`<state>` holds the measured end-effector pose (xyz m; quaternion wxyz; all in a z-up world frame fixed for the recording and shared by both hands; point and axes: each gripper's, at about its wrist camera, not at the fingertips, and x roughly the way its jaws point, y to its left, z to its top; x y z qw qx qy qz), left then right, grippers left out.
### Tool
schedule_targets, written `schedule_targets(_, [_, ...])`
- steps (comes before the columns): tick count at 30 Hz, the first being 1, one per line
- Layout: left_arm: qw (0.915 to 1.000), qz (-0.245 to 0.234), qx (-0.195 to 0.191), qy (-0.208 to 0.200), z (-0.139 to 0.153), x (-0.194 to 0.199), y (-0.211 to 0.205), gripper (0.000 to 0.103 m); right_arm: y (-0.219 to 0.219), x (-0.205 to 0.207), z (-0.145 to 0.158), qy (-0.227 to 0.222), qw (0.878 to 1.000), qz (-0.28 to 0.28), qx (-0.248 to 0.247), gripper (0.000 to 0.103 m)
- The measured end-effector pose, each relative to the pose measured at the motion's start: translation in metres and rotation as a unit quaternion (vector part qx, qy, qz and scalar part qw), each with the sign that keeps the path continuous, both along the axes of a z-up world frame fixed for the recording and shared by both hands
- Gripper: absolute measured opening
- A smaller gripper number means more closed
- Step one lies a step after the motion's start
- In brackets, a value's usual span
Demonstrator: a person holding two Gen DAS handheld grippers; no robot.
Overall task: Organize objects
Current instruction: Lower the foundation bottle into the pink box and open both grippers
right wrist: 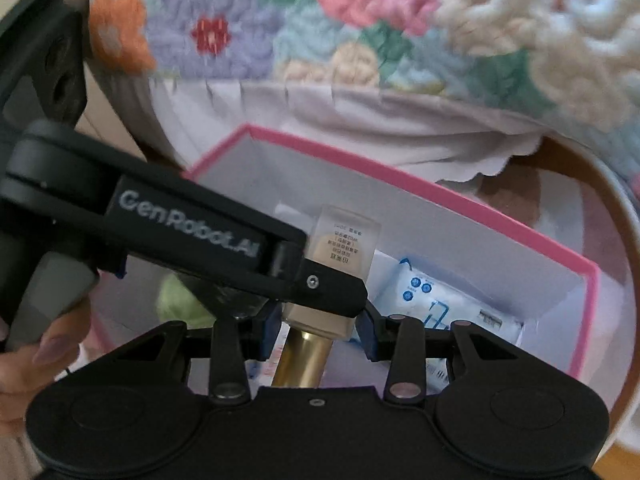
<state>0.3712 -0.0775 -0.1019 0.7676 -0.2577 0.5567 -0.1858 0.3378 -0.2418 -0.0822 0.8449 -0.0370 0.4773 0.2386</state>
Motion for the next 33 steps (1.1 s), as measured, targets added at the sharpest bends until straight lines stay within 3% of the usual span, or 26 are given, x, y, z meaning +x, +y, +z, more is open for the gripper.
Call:
schedule_targets(8, [0.9995, 0.014, -0.002, 0.03, -0.025, 0.012, 0.0, 0.041, 0.013, 0.022, -0.022, 0.019, 0.998, 0.035, -0.052, 0.046])
schedule_targets(9, [0.9995, 0.011, 0.007, 0.028, -0.026, 0.011, -0.002, 0.035, 0.014, 0.023, -0.025, 0.018, 0.997, 0.05, -0.063, 0.046])
schedule_targets(11, [0.9992, 0.003, 0.039, 0.002, -0.018, 0.006, -0.009, 0.035, 0.019, 0.023, -0.03, 0.018, 0.992, 0.078, -0.093, 0.046])
schedule_targets(14, [0.9962, -0.012, 0.077, -0.038, -0.002, -0.003, -0.016, 0.035, 0.016, 0.017, -0.028, 0.017, 0.991, 0.064, -0.115, 0.051])
schedule_targets(22, [0.9909, -0.05, 0.113, -0.053, 0.033, -0.028, -0.007, 0.038, -0.014, -0.034, 0.01, -0.003, 0.998, -0.003, -0.064, 0.054])
schedule_targets(28, [0.9839, -0.088, 0.136, -0.076, 0.079, -0.072, 0.004, 0.042, -0.019, -0.081, 0.057, -0.023, 0.999, -0.035, -0.015, 0.054])
schedule_targets(33, [0.9771, -0.114, 0.153, -0.093, 0.117, -0.103, 0.008, 0.048, -0.009, -0.113, 0.093, -0.044, 0.998, -0.04, -0.025, 0.058])
